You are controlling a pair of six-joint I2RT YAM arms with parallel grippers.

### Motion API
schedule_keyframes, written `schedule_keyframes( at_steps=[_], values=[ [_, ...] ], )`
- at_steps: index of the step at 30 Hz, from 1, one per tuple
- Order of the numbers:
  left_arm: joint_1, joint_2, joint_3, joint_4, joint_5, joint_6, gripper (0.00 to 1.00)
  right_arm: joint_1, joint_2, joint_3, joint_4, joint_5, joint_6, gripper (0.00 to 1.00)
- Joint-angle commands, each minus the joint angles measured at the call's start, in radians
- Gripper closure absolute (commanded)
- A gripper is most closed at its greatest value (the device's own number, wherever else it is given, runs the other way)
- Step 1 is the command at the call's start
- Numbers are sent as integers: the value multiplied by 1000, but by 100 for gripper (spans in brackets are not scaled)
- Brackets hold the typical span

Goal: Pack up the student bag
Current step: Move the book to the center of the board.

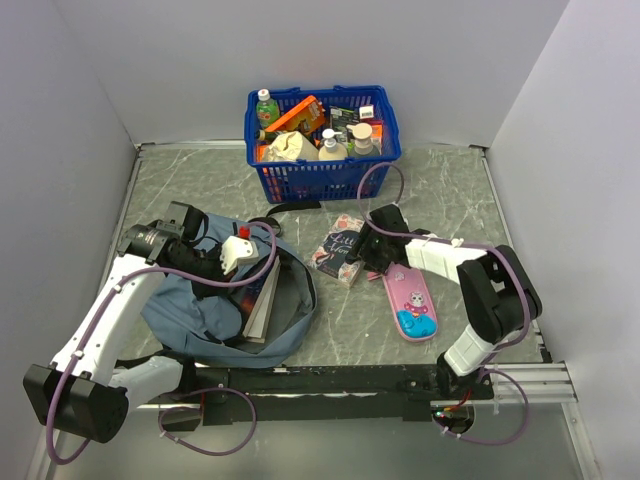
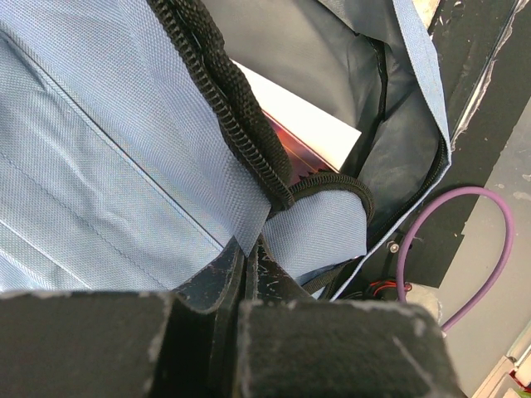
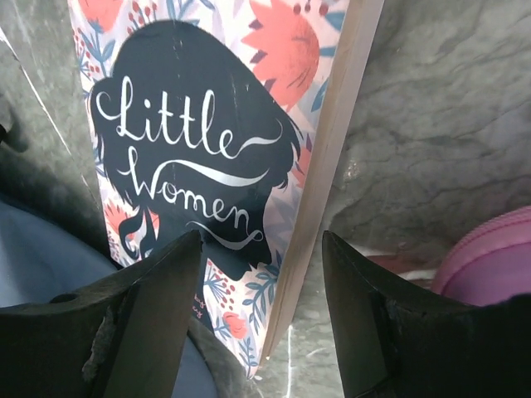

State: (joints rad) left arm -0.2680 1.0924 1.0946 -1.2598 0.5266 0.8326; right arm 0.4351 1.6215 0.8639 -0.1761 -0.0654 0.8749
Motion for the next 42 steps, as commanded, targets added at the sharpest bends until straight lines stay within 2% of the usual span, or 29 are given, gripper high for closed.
schedule_keyframes(
  at_steps=[1,13,23,31,42],
  values=[
    [-4,-5,10,0,35,13,99,7,-6,44,47,-28,33,33],
    [-5,-2,-2,20,35,11,99,24,-54,115,40,-22,53,35],
    [-7,-3,-15,22,39,16,99,39,-78,76,116,-22,68,36],
    [-5,-8,-15,17,41,17,99,44,-34,93,30,9,67,36],
    [-7,-14,-27,23,46,16,99,42,-37,43,21,35,50,37]
  ],
)
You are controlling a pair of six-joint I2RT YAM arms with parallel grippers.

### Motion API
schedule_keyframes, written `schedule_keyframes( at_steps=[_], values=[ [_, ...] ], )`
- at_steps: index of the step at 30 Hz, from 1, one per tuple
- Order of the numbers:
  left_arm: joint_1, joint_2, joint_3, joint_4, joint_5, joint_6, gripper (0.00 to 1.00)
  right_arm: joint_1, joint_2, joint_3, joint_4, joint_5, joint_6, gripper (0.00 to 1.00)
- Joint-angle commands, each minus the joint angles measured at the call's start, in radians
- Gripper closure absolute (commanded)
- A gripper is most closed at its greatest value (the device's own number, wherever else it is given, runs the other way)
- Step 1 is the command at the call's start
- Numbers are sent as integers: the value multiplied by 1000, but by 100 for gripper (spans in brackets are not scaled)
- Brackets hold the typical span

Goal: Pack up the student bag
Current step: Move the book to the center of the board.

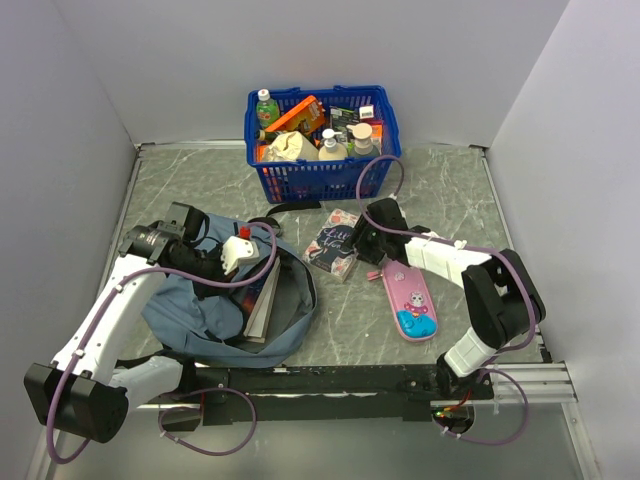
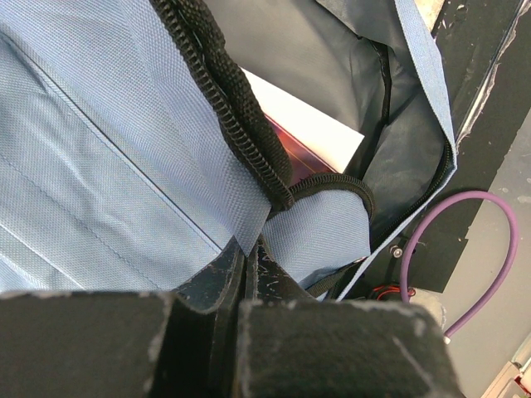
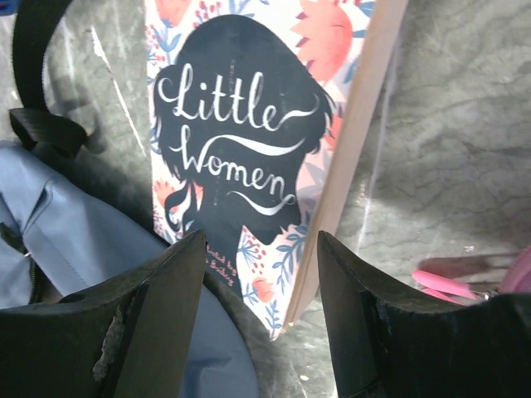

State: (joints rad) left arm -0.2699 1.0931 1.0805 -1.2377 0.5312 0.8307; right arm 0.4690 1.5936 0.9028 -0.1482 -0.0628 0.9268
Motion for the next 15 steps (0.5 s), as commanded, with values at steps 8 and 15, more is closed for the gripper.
schedule_keyframes(
  at_steps=[8,15],
  values=[
    [-5,-27,-22,0,30,18,99,10,46,28,6,37,-2,37],
    [-5,-29,-22,3,33,19,99,7,68,39,10,35,0,38]
  ],
)
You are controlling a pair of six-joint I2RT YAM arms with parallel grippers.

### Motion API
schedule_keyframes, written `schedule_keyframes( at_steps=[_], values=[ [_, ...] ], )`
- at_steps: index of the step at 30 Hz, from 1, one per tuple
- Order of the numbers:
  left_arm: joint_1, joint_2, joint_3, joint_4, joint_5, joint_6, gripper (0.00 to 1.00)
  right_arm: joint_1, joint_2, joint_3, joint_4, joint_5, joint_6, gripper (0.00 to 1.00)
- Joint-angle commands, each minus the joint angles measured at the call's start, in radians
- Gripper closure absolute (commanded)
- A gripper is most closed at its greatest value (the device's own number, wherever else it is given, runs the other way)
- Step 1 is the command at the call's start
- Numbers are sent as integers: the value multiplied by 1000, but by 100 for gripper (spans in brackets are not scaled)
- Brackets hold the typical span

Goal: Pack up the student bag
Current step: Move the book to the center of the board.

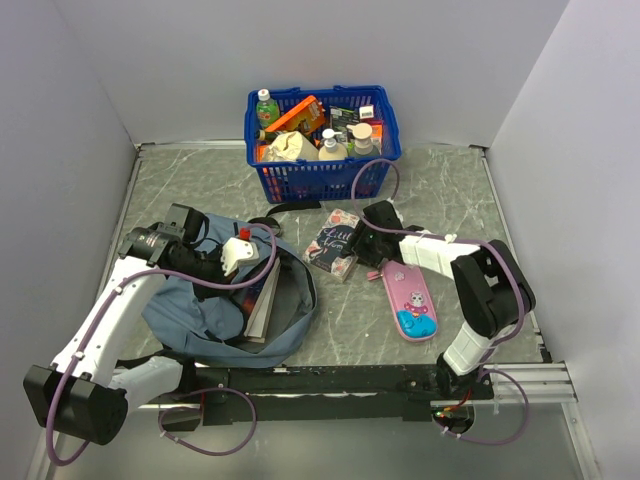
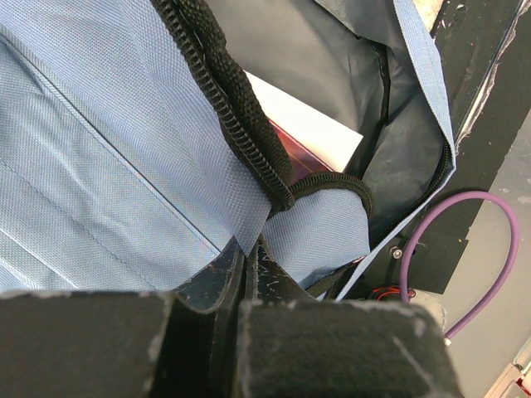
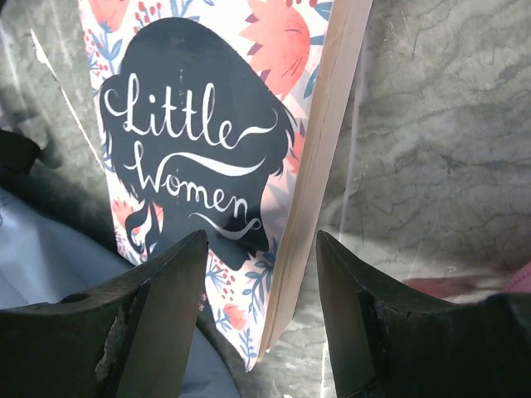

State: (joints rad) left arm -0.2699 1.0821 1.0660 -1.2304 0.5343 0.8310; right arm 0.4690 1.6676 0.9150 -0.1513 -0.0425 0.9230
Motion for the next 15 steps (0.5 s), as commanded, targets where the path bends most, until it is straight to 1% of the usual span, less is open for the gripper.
schedule_keyframes(
  at_steps=[1,15],
  values=[
    [-5,-19,-9,-3,32,19,99,7,-18,22,28,15,4,39],
    [-3,-17,-15,-1,30,22,99,7,-37,39,82,-6,34,41]
  ],
)
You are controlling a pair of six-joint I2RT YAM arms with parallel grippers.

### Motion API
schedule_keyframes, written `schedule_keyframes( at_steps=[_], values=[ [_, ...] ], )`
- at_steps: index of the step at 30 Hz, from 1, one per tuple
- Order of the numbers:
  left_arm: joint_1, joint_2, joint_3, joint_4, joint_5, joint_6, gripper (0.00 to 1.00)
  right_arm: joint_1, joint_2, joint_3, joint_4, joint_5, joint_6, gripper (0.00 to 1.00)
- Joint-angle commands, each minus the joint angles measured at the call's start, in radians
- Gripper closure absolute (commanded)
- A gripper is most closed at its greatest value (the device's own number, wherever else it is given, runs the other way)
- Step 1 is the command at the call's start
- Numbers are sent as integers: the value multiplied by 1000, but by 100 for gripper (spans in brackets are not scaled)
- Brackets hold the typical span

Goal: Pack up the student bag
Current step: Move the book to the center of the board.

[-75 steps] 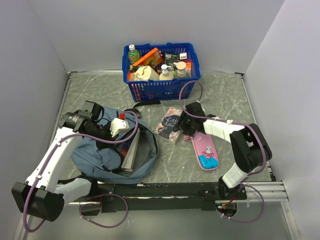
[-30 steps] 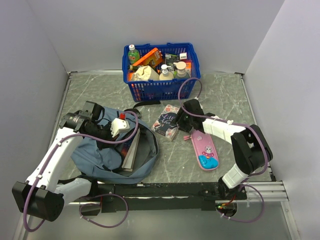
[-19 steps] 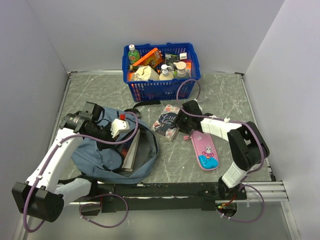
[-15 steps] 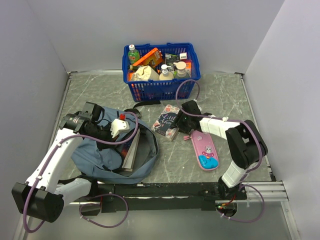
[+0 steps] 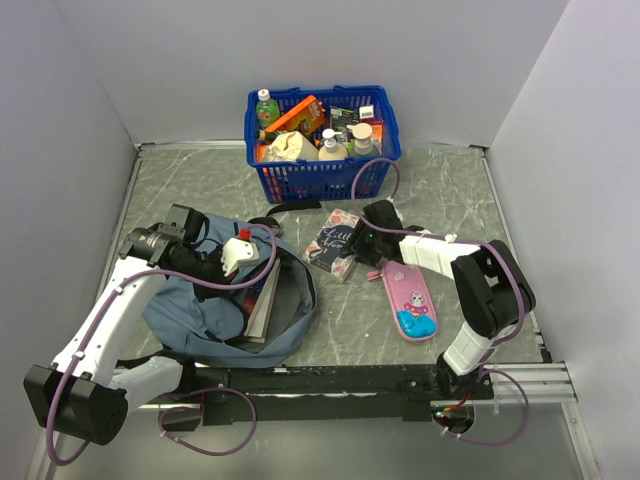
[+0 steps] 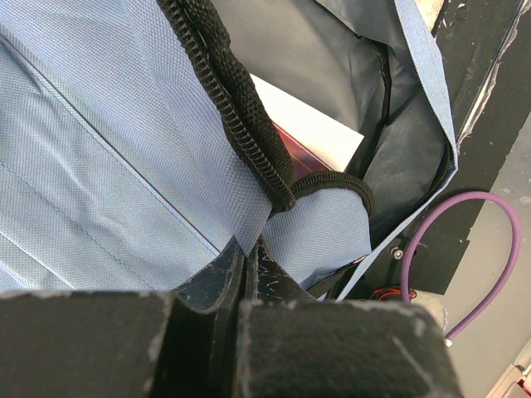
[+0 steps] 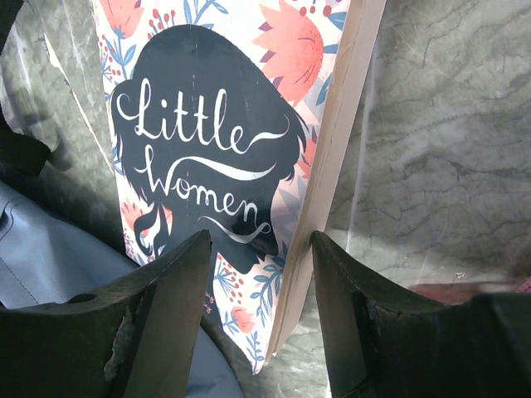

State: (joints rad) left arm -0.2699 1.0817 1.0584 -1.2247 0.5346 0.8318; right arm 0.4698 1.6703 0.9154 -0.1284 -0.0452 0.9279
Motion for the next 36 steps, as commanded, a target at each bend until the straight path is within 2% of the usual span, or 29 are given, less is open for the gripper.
schedule_keyframes(
  at_steps=[1,10,15,23,30,36],
  values=[
    [-5,-16,-6,-7,31,23,99,7,-40,36,70,-8,35,41],
    [-5,-12,-8,-7,33,27,99,10,-92,33,122,-15,55,42],
    [-5,-11,-8,-7,33,27,99,9,-58,46,125,-25,66,43],
    [-5,-8,5,-19,28,39,99,35,-67,-12,309,-9,114,45],
    [-5,-6,8,-25,28,43,99,46,-3,89,234,-7,81,45],
    [-5,-6,8,-29,28,44,99,64,54,54,245,-2,106,45]
  ],
)
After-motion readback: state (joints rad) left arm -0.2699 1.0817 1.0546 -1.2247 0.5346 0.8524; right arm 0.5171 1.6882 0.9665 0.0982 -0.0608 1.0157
